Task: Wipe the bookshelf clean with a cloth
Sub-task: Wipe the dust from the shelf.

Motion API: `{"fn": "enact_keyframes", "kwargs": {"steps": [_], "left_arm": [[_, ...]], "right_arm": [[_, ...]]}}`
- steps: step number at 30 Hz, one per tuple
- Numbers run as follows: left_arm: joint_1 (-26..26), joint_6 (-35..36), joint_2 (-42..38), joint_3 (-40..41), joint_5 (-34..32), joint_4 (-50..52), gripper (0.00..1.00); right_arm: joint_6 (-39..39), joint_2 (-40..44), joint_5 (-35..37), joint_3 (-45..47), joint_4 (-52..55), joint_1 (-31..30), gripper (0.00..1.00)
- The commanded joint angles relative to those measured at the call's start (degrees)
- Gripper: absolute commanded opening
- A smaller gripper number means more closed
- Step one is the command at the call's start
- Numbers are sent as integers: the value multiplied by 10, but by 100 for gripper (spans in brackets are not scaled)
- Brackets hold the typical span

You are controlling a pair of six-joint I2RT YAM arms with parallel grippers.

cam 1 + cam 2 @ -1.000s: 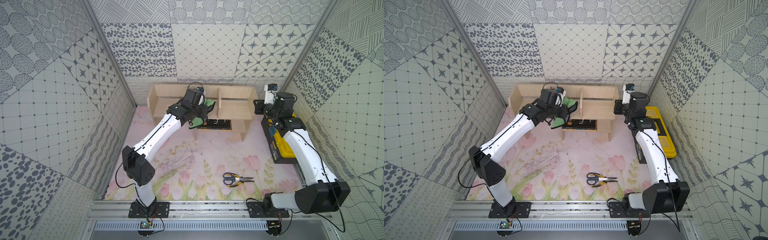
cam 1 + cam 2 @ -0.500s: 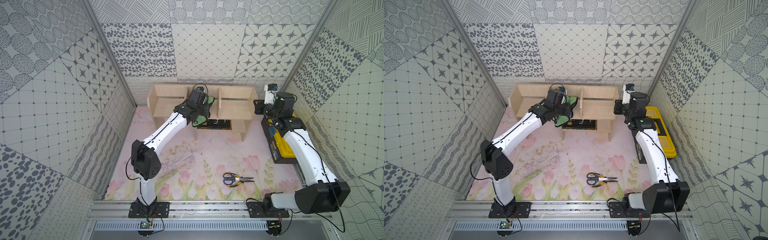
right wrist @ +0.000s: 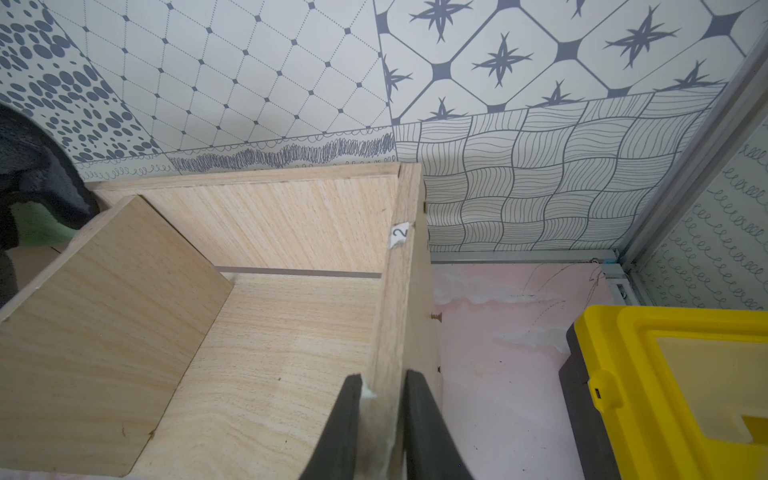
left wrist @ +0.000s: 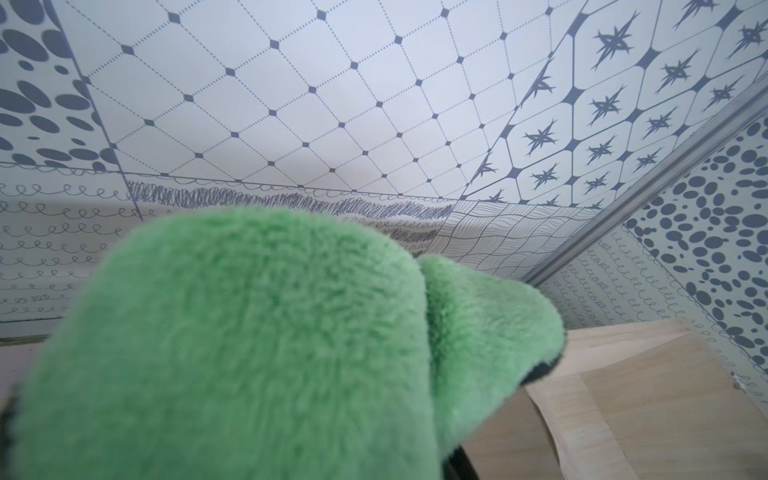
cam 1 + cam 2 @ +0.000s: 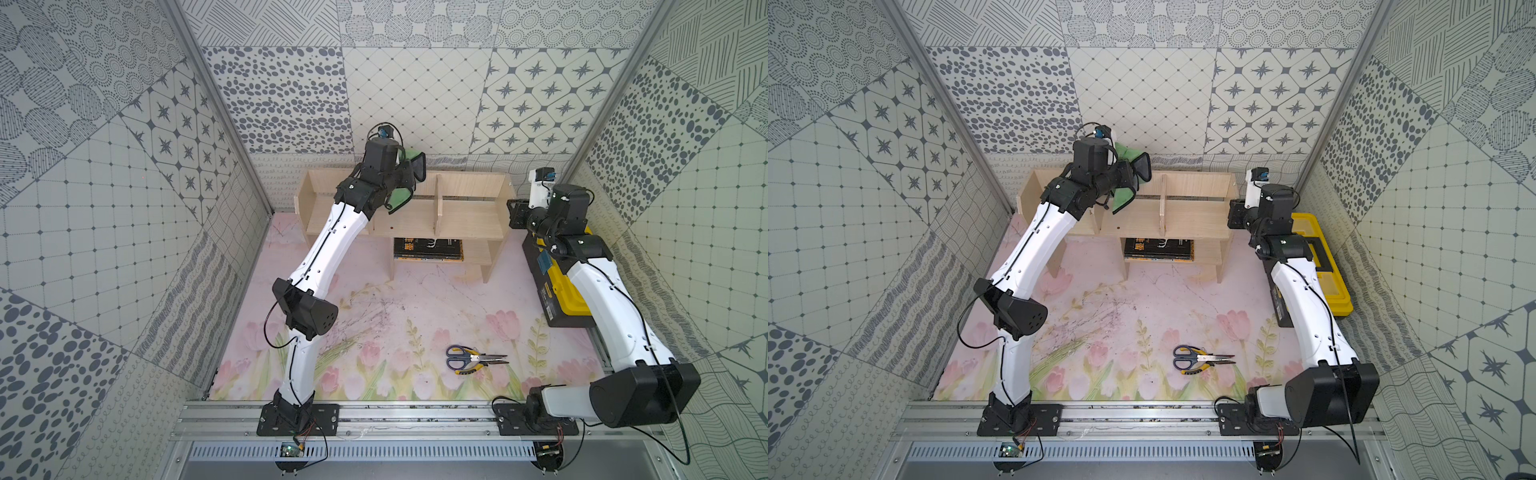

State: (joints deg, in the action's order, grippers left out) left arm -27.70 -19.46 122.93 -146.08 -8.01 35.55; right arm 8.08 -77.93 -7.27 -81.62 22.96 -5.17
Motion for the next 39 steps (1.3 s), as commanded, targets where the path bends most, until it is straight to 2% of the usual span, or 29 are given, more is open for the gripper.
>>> {"fn": "enact_keyframes", "kwargs": {"steps": [1,4,8,13,16,21,26,31,39], "left_arm": [[-17,6,24,-3,169,-50,0],[-42,37,28,5,175,-24,0],[-52,32,-1,69,118,-5,0],[-51,12,-104,267,33,-62,0],[-47,9,-159,371,4,-92,0],[-38,26,-194,452,-45,-83,0],[-17,21,-175,433,-94,-38,0],[-23,14,-170,377,-32,-28,0],[-30,42,-205,248,-66,-1,0]], "right_arm": [[35,30,-125,-16,-12,-14,0],[33,33,-122,-14,-12,-14,0],[31,34,-121,-12,-12,-14,0],[29,35,-120,-10,-12,-14,0],[30,34,-120,-9,-12,-14,0],[31,37,-122,-5,-13,-15,0],[31,37,-119,-4,-14,-15,0],[31,37,-118,-6,-13,-15,0],[30,35,-118,-9,-12,-15,0]]}}
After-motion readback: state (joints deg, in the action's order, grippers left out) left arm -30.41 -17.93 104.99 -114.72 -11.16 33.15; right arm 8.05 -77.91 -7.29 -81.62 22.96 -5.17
